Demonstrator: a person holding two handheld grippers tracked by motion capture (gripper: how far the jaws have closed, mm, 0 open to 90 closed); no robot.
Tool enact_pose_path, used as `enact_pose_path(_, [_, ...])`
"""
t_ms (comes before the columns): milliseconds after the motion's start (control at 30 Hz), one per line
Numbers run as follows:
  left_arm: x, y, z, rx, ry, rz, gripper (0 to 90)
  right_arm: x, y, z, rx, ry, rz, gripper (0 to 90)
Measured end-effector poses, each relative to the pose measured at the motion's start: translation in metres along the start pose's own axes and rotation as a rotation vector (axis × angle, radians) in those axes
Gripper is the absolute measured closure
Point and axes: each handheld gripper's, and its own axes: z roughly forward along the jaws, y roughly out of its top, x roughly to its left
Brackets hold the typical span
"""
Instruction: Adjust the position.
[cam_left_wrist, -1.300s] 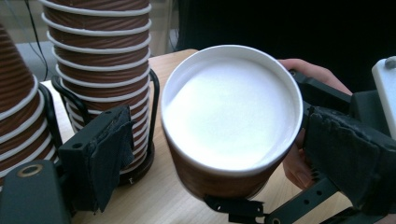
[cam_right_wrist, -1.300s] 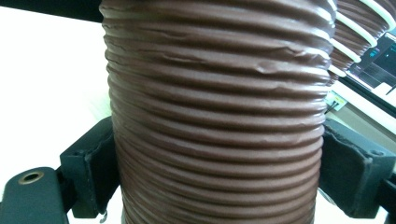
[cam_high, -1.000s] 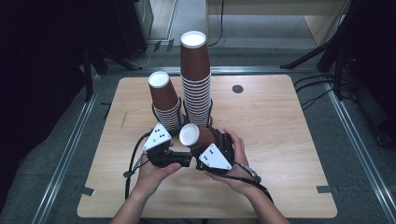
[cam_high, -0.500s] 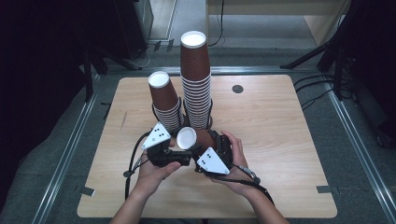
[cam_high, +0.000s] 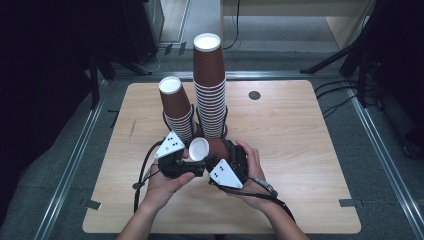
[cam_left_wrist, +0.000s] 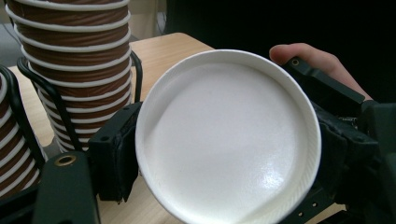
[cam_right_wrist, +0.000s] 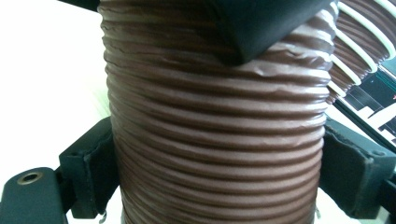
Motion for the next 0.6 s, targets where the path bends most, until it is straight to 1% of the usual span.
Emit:
enact_pose_path(67, [0.002, -0.001, -0.001, -0.006, -0.009, -0.004, 21.6, 0.0, 0.0, 0.0, 0.001, 0.001, 0.008, 8.9])
enact_pose_path(100, [0.003, -0.001, -0.001, -0.01, -0.006, -0.005, 21.9, 0.001, 0.001, 0.001, 0.002, -0.004, 0.014, 6.6])
enact_pose_path(133, [0.003, -0.001, -0.002, -0.017, -0.004, -0.006, 22.1, 0.001, 0.002, 0.001, 0.008, -0.007, 0.016, 1.9])
enact_pose_path(167, [0.004, -0.001, -0.004, -0.025, -0.004, -0.01, 22.3, 0.001, 0.002, 0.002, 0.023, -0.001, 0.027, 0.0])
enact_pose_path(233, [0.007, -0.001, -0.007, -0.039, -0.004, -0.018, 22.4, 0.0, 0.002, 0.004, 0.041, 0.002, 0.03, 0.0])
enact_pose_path(267, [0.009, -0.002, -0.009, -0.048, 0.003, -0.022, 22.5, 0.0, 0.001, 0.004, 0.046, 0.0, 0.038, 0.0])
enact_pose_path(333, [0.012, -0.003, -0.013, -0.065, 0.006, -0.036, 22.6, -0.002, 0.001, 0.005, 0.04, -0.017, 0.043, 0.0])
enact_pose_path(400, [0.015, -0.002, -0.016, -0.081, 0.02, -0.039, 22.8, -0.002, 0.0, 0.006, 0.038, -0.019, 0.047, 0.0])
enact_pose_path(467, [0.016, 0.0, -0.019, -0.101, 0.02, -0.049, 22.8, -0.001, -0.002, 0.006, 0.05, -0.03, 0.049, 0.0])
enact_pose_path(533, [0.016, 0.002, -0.02, -0.108, 0.022, -0.041, 22.9, -0.001, -0.004, 0.005, 0.059, -0.044, 0.045, 0.0])
enact_pose_path(600, [0.016, 0.003, -0.02, -0.117, 0.025, -0.037, 22.9, -0.002, -0.005, 0.002, 0.059, -0.049, 0.068, 0.0])
